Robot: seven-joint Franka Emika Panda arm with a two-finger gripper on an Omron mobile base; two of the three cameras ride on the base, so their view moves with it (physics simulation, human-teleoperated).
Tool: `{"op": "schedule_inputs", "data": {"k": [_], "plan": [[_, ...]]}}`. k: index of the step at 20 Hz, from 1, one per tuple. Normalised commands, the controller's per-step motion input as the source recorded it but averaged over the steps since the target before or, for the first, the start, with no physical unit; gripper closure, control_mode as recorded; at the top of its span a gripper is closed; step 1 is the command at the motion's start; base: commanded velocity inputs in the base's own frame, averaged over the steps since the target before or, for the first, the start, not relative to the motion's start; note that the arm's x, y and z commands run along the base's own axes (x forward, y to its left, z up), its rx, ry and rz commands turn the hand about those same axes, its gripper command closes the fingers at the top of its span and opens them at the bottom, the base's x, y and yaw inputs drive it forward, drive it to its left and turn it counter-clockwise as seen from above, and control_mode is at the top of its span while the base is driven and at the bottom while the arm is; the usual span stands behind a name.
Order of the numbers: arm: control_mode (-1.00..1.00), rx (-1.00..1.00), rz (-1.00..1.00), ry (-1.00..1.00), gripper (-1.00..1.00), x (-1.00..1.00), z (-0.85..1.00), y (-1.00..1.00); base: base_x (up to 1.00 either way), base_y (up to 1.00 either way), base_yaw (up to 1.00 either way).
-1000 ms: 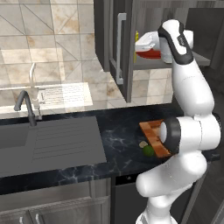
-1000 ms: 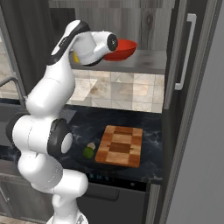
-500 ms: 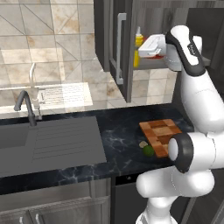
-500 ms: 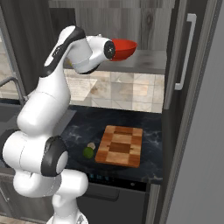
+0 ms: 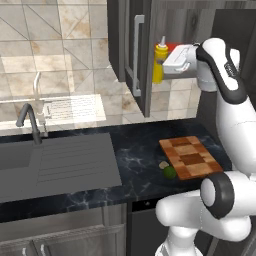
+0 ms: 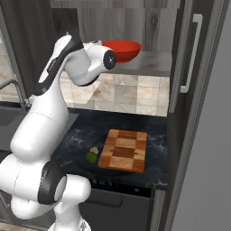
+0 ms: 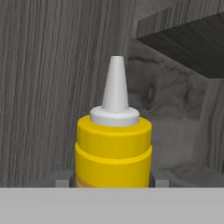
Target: Open the cabinet. Place the bowl and condiment on the counter. Then place the lime and garlic on the cutting board.
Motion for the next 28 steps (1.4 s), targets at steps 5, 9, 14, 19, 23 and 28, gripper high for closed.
{"op": "schedule_inputs", "data": {"k": [5, 9, 14, 19, 23, 28], "plan": [[-1.0, 0.0, 0.0, 0.0, 1.0, -0.41, -0.13, -0.08, 0.0, 0.0, 0.0], [-1.0, 0.0, 0.0, 0.0, 1.0, -0.35, -0.18, -0.12, 0.0, 0.0, 0.0], [-1.0, 0.0, 0.0, 0.0, 1.0, -0.23, -0.26, -0.1, 0.0, 0.0, 0.0], [-1.0, 0.0, 0.0, 0.0, 1.0, -0.13, -0.28, -0.01, 0.0, 0.0, 0.0], [-1.0, 0.0, 0.0, 0.0, 1.0, -0.04, -0.28, 0.0, 0.0, 0.0, 0.0], [-1.0, 0.0, 0.0, 0.0, 1.0, 0.0, -0.28, 0.0, 0.0, 0.0, 0.0]]}}
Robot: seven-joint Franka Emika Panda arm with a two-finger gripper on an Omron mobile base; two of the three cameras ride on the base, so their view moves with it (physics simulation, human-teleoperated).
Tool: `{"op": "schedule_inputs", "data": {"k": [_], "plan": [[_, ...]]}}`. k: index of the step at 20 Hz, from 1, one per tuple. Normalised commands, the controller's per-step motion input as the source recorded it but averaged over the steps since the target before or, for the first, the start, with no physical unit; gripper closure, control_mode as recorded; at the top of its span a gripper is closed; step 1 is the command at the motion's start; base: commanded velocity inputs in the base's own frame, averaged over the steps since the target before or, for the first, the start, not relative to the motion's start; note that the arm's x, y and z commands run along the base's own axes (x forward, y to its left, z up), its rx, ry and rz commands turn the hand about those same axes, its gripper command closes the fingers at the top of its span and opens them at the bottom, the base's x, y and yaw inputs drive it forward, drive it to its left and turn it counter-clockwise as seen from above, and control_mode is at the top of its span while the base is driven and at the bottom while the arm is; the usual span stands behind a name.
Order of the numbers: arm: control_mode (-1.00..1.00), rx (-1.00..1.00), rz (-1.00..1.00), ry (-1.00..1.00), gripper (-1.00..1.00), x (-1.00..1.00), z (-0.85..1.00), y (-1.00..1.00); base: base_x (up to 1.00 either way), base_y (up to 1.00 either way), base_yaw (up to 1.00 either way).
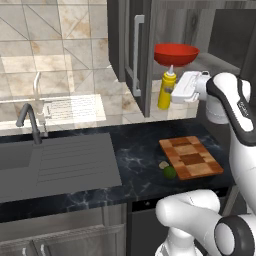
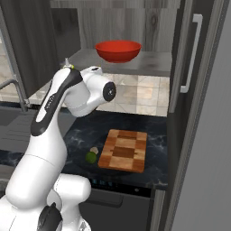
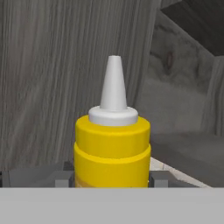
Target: Open the cabinet. Place the bowl and condiment on the counter. Then place the lime and garlic on the cutting board.
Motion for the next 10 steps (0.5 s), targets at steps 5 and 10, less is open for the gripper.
{"op": "schedule_inputs", "data": {"k": [5, 10], "plan": [[-1.0, 0.0, 0.0, 0.0, 1.0, 0.0, -0.28, 0.0, 0.0, 0.0, 0.0], [-1.0, 0.0, 0.0, 0.0, 1.0, 0.0, -0.29, 0.0, 0.0, 0.0, 0.0]]}}
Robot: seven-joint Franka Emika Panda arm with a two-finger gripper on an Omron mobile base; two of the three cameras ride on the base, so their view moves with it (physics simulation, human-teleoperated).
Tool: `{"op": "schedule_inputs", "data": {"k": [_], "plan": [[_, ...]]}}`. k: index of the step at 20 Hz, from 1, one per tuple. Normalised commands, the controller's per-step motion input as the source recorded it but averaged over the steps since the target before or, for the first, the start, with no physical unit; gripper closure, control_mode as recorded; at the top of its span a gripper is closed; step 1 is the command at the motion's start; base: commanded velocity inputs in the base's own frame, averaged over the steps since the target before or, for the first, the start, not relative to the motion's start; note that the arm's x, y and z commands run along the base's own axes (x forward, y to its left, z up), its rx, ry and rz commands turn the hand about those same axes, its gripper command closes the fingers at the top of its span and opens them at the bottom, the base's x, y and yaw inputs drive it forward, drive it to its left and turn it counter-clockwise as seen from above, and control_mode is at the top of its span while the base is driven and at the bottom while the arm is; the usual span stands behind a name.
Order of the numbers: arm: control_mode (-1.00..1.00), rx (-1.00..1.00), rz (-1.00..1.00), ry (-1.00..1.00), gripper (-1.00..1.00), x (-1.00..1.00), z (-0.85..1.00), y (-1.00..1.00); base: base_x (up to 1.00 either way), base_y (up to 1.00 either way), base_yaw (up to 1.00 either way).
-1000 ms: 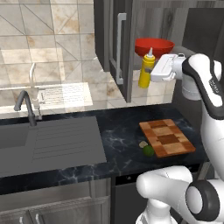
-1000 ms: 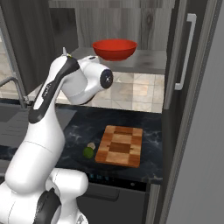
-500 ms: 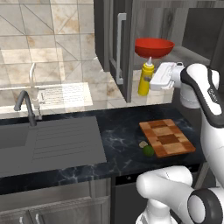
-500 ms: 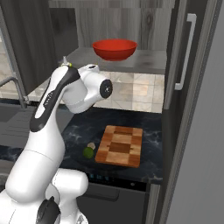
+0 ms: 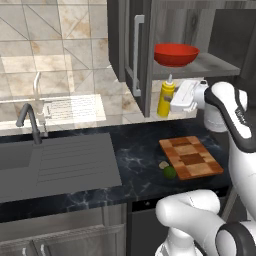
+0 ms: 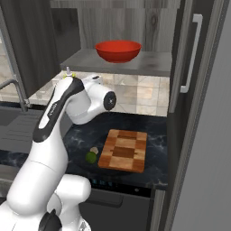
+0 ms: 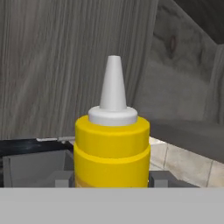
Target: Open the cabinet. Place the bowl and condiment on the counter. Then place the lime and garlic on the cutting board.
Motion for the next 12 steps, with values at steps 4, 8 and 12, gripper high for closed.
{"op": "schedule_inputs", "data": {"k": [4, 8, 12], "plan": [[-1.0, 0.0, 0.0, 0.0, 1.0, 0.0, -0.27, 0.0, 0.0, 0.0, 0.0], [-1.0, 0.0, 0.0, 0.0, 1.0, 0.0, -0.28, 0.0, 0.0, 0.0, 0.0], [-1.0, 0.0, 0.0, 0.0, 1.0, 0.0, -0.3, 0.0, 0.0, 0.0, 0.0]]}}
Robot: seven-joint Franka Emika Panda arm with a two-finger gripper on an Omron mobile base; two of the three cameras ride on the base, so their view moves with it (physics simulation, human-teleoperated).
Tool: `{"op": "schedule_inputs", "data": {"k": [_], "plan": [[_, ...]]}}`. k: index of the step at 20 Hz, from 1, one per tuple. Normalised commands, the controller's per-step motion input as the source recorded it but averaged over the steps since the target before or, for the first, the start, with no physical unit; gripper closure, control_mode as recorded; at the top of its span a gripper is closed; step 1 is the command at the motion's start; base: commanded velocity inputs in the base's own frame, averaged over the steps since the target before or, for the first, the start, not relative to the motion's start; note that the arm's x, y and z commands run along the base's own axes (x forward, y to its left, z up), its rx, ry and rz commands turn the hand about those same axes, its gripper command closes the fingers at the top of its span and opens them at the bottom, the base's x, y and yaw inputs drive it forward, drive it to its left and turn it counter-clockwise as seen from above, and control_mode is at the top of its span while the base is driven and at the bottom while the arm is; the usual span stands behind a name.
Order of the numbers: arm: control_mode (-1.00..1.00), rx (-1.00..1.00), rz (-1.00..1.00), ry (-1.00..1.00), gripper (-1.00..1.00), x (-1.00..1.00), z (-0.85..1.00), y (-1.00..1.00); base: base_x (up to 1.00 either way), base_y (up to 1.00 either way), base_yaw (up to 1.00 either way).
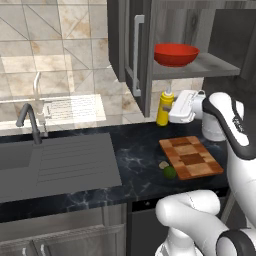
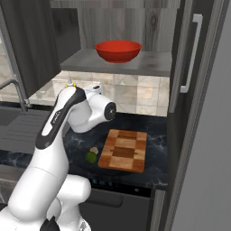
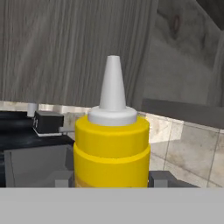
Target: Open the cabinet. Place the bowl and condiment on the counter. Then place the lime and garlic on the cutting board.
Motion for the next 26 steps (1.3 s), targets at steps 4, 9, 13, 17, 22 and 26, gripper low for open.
{"op": "schedule_inputs", "data": {"k": [4, 9, 13, 17, 22, 26], "plan": [[-1.0, 0.0, 0.0, 0.0, 1.0, 0.05, -0.32, 0.0, 0.0, 0.0, 0.0], [-1.0, 0.0, 0.0, 0.0, 1.0, 0.08, -0.33, 0.0, 0.0, 0.0, 0.0], [-1.0, 0.0, 0.01, 0.0, 1.0, 0.12, -0.32, 0.01, 0.0, 0.0, 0.0], [-1.0, 0.0, 0.01, -0.01, 1.0, 0.17, -0.31, 0.03, 0.0, 0.0, 0.0], [-1.0, 0.0, 0.02, -0.01, 1.0, 0.21, -0.28, 0.03, 0.0, 0.0, 0.0], [-1.0, 0.0, 0.02, 0.0, 1.0, 0.22, -0.23, 0.01, 0.0, 0.0, 0.0]]}}
